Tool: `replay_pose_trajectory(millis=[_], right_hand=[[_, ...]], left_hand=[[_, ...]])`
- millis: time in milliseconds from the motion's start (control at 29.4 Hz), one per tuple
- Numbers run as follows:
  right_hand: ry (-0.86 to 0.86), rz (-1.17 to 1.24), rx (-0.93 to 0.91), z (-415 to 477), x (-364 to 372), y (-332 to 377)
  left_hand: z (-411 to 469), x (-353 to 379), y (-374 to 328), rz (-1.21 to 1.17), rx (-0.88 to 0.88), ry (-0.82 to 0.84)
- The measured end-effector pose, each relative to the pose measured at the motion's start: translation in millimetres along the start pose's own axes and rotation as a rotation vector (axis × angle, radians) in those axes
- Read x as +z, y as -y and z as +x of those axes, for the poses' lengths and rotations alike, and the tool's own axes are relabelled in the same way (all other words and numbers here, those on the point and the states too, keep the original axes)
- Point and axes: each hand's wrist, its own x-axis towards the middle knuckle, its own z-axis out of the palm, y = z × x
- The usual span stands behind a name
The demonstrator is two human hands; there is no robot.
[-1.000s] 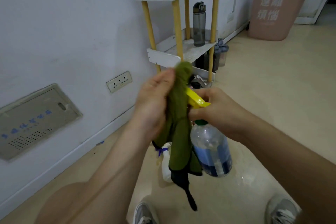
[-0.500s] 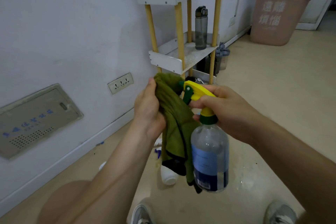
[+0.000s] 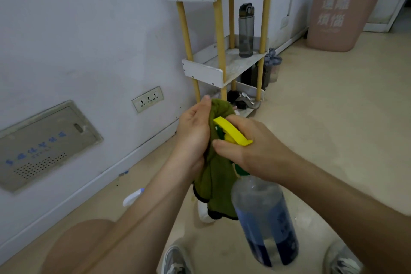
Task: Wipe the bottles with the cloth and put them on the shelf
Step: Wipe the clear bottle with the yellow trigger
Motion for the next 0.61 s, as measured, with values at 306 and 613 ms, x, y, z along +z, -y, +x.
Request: replay_pose_trajectory(millis=[306,613], right_hand=[[-0.395,-0.008,-0.125,3,5,-9],[-0.227,0.393,0.091,13,-14,-23]], left_hand=[[-7,9,26,0.130,-0.027,0.158],[10,-1,19,-0.035,-0.027,-0.177]])
